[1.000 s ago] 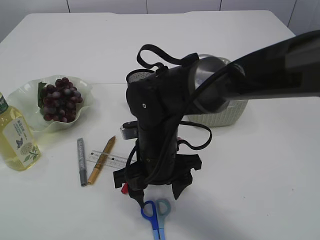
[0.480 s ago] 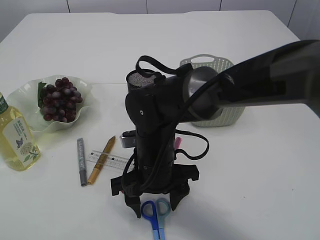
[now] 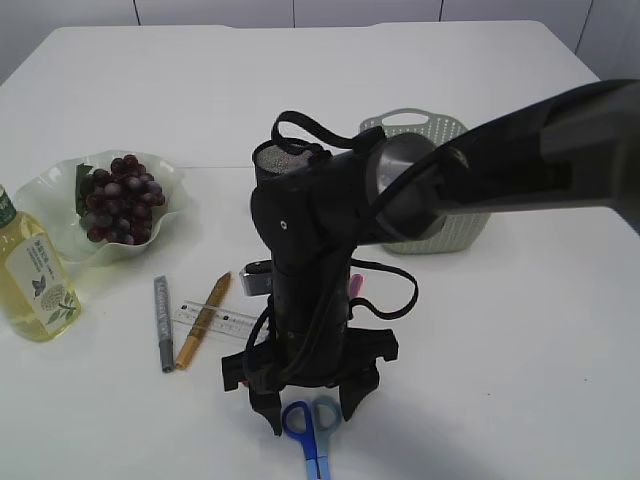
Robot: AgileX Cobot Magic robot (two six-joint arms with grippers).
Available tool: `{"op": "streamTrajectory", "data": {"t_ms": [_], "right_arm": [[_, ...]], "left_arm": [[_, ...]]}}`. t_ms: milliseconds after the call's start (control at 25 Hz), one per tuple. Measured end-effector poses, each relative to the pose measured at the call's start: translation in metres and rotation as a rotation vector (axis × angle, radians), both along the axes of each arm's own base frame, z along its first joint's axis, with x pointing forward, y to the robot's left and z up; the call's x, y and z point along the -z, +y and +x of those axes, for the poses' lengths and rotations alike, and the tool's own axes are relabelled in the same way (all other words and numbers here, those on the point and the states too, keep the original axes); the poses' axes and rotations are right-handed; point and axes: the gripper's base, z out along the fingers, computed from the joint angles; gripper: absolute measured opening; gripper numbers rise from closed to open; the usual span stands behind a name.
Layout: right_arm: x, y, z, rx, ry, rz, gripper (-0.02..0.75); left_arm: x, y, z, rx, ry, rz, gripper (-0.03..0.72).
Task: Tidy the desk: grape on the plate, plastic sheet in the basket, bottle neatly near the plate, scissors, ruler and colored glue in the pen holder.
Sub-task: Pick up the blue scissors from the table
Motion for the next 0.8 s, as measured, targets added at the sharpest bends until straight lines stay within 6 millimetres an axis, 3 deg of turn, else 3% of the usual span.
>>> {"op": "streamTrajectory", "data": {"t_ms": [800], "right_arm": [[0.0055, 0.0003, -0.0003, 0.003, 0.013, -0.006, 0.543]], "left_arm": [[-0.0001, -0.0005, 0.0, 0.0, 0.0, -0.006, 0.386]]}}
